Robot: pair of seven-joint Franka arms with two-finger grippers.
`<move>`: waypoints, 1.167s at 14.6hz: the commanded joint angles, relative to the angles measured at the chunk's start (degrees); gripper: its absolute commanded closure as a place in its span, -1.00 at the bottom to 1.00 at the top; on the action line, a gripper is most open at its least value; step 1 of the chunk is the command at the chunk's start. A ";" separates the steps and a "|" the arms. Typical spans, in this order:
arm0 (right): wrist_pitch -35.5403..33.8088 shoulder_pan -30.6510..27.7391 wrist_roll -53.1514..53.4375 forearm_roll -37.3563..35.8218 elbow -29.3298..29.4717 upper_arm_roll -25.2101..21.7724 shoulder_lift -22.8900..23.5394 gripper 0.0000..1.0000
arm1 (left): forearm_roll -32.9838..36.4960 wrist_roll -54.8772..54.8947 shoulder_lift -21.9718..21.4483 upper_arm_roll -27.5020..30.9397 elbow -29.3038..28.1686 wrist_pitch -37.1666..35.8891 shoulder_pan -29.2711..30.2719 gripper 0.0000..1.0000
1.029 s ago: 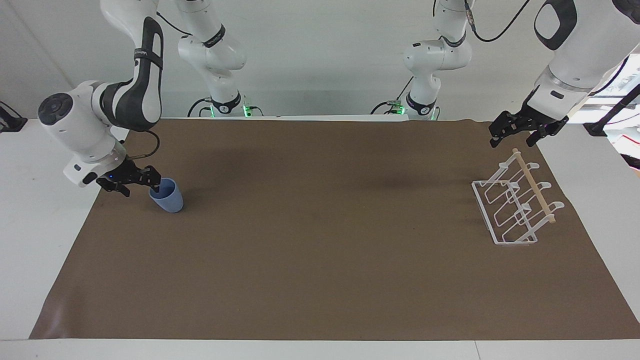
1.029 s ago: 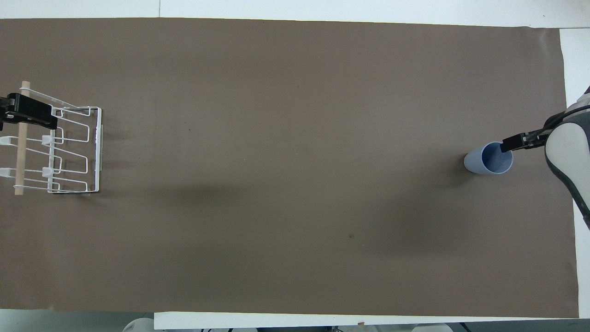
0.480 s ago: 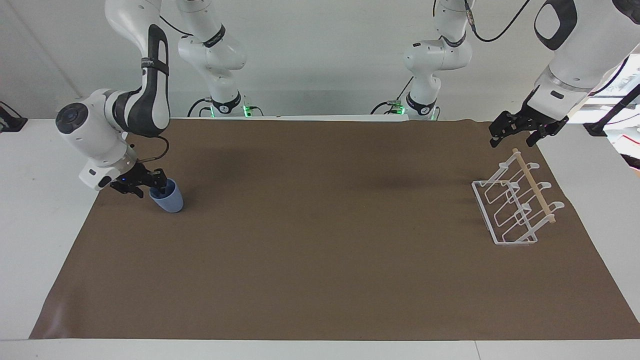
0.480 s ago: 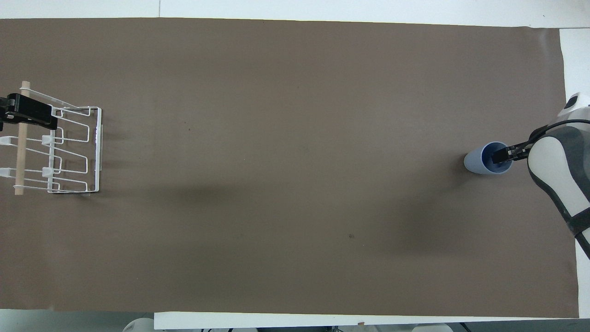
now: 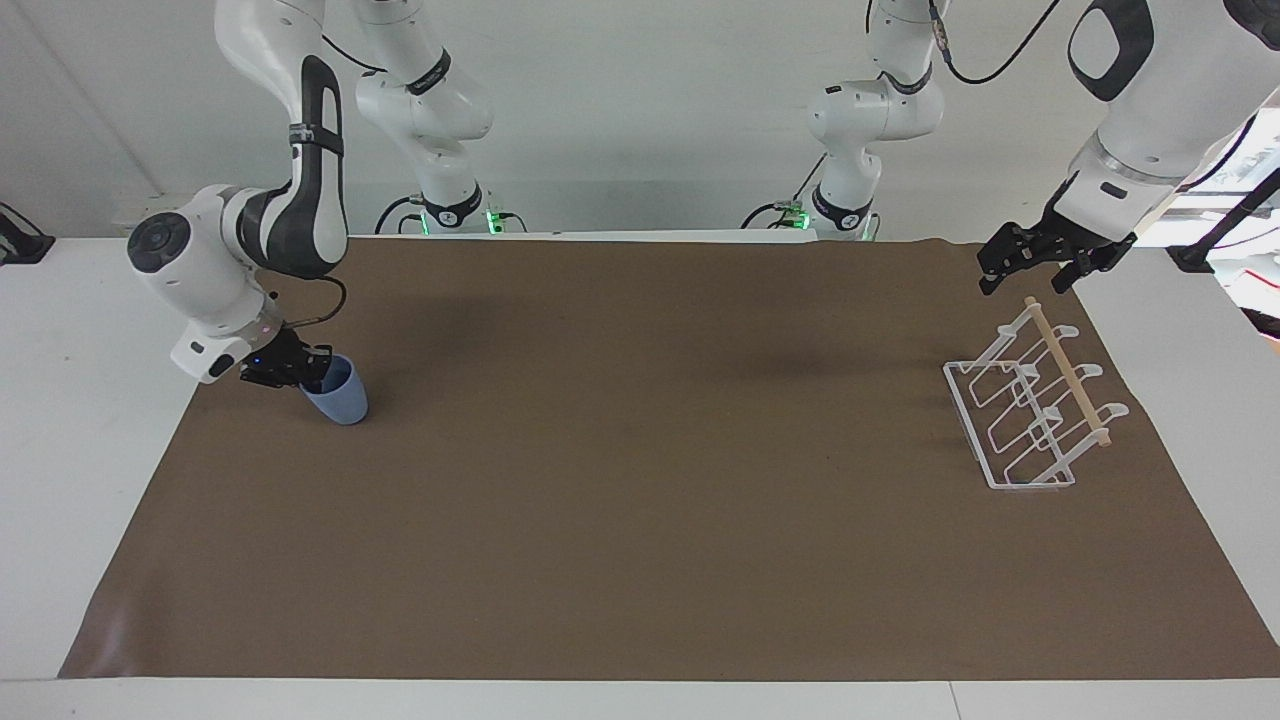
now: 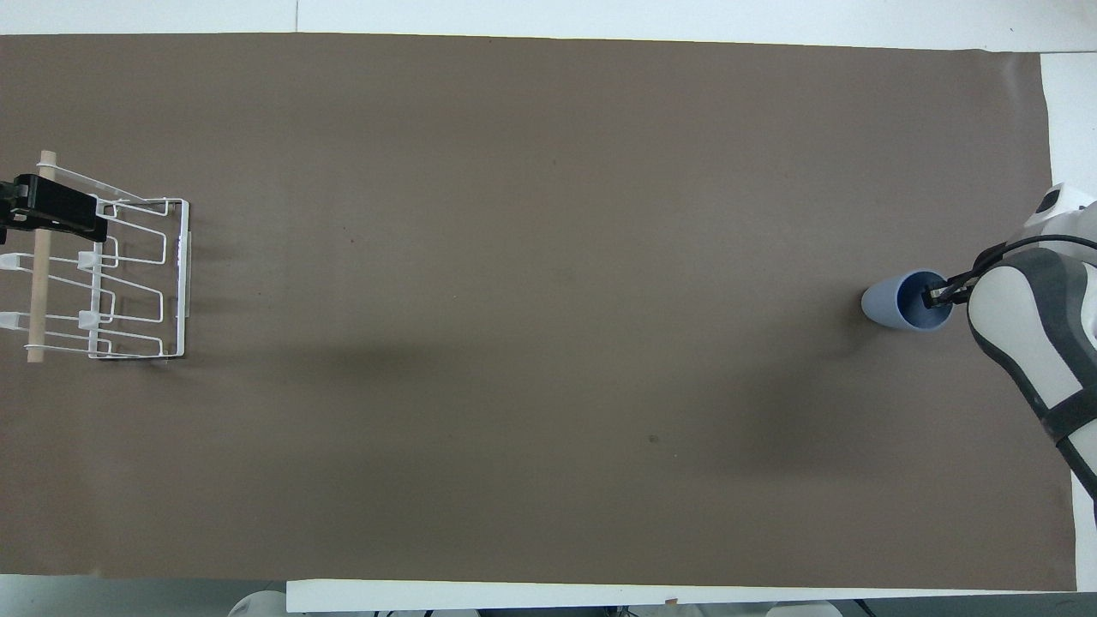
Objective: Hang cup on cup holder
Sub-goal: 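Reach the right gripper to the blue cup and grasp its rim, then lift the cup with the right gripper while the left gripper approaches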
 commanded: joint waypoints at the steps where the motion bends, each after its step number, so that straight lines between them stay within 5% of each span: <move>1: -0.35 -0.65 -1.89 0.57 -0.12 0.24 -1.50 1.00 | -0.29 -3.14 -2.62 0.07 -4.14 0.25 -0.31 -1.00; 6: -14.59 5.39 2.91 3.89 11.48 2.79 -1.50 1.00 | -0.73 -20.59 -4.82 -0.19 -8.53 2.08 -5.49 -1.00; 12: -14.69 23.31 32.51 7.43 17.99 3.23 0.25 1.00 | -13.37 -58.79 -2.81 -0.45 -4.77 6.99 -6.20 -1.00; 17: -13.81 27.56 39.50 29.53 16.77 3.23 -0.09 1.00 | -20.41 -78.12 -2.80 -0.46 -6.15 15.96 -12.51 -1.00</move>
